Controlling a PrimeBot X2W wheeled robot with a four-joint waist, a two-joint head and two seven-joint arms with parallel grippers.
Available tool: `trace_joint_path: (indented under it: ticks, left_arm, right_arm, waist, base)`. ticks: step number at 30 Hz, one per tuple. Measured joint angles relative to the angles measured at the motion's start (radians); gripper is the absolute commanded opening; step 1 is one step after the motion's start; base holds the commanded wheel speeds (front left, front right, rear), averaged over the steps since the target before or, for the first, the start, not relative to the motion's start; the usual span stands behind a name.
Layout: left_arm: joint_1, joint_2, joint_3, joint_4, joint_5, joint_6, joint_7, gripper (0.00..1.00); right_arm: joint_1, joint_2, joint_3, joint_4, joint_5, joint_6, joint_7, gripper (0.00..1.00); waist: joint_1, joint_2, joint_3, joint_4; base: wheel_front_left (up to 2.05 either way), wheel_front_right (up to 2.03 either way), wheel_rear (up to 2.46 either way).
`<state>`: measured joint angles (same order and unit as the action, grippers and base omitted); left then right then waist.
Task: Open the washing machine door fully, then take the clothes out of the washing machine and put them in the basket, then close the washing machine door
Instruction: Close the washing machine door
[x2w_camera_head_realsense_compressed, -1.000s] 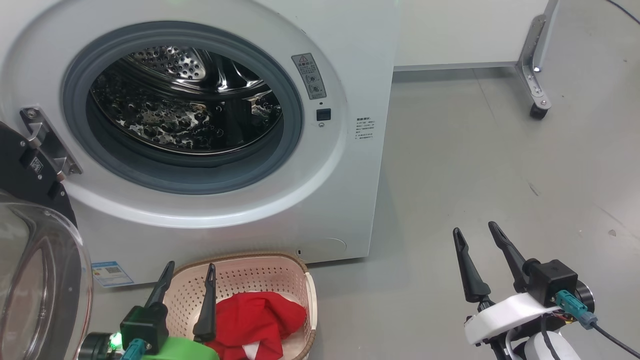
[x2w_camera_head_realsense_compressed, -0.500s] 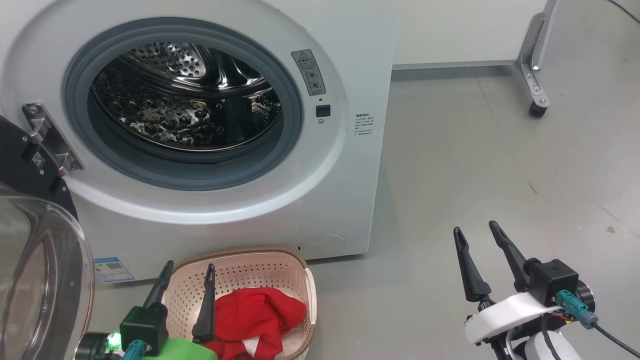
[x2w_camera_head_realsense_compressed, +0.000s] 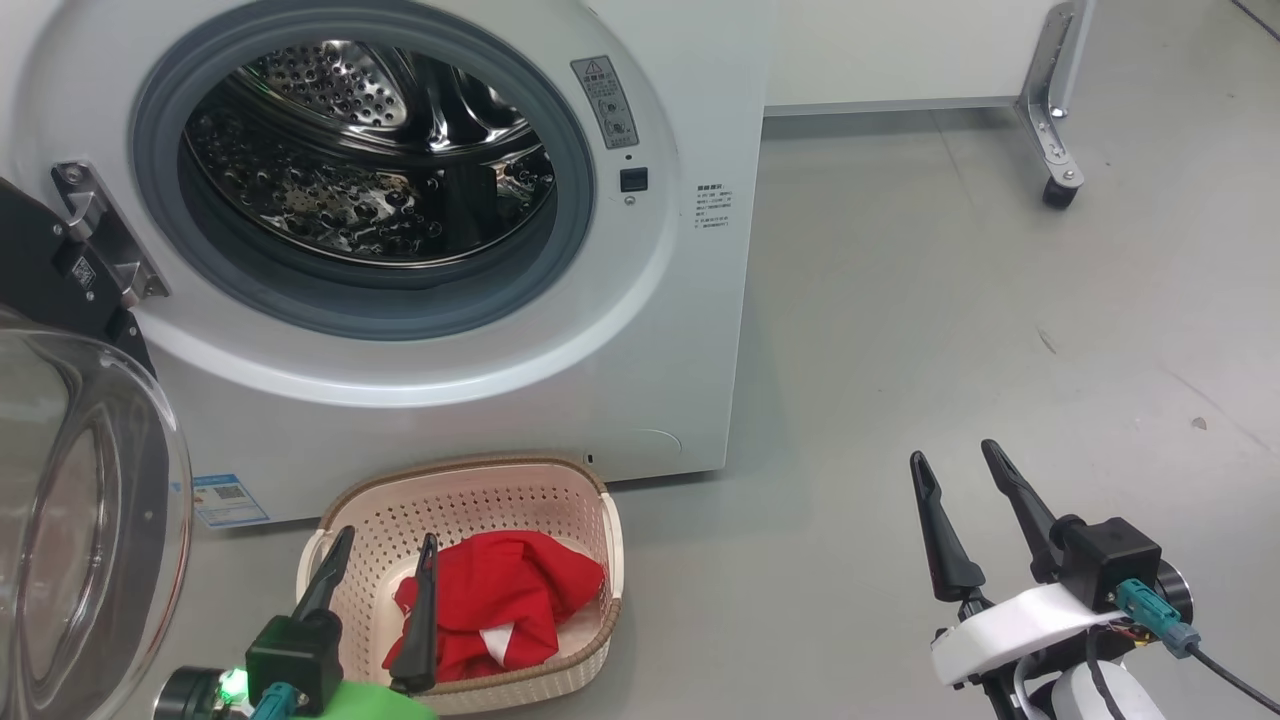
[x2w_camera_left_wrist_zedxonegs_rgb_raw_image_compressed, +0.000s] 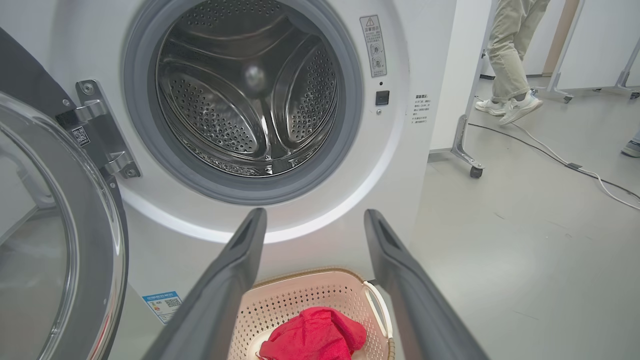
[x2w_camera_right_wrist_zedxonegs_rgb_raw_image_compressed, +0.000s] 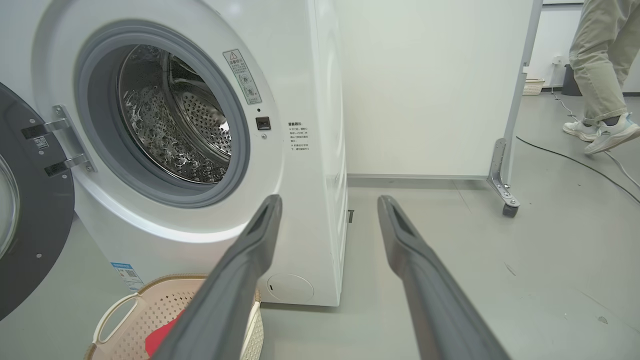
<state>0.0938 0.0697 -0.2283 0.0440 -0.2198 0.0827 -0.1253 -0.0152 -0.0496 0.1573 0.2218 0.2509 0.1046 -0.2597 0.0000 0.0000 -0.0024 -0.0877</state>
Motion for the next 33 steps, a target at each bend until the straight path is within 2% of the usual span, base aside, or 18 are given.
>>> trace_joint_path:
  ticks: [14,33]
  left_arm:
    - [0.004,0.002,0.002,-0.032,0.001,0.000,0.001,1.00]
    - [0.009,0.002,0.007,-0.053,0.001,0.006,0.010,1.00]
  right_arm:
    - [0.000,0.001,-0.014,-0.001,0.000,0.007,0.000,1.00]
    - [0.000,0.001,-0.018,-0.002,-0.006,0.007,0.000,1.00]
  waist:
    - [0.0000,0.0000,0.005,-0.003]
    - [0.0000,0.0000,0.009,0.002]
  base:
    - [-0.53,0.53,0.00]
    - [-0.03,0.03,0.00]
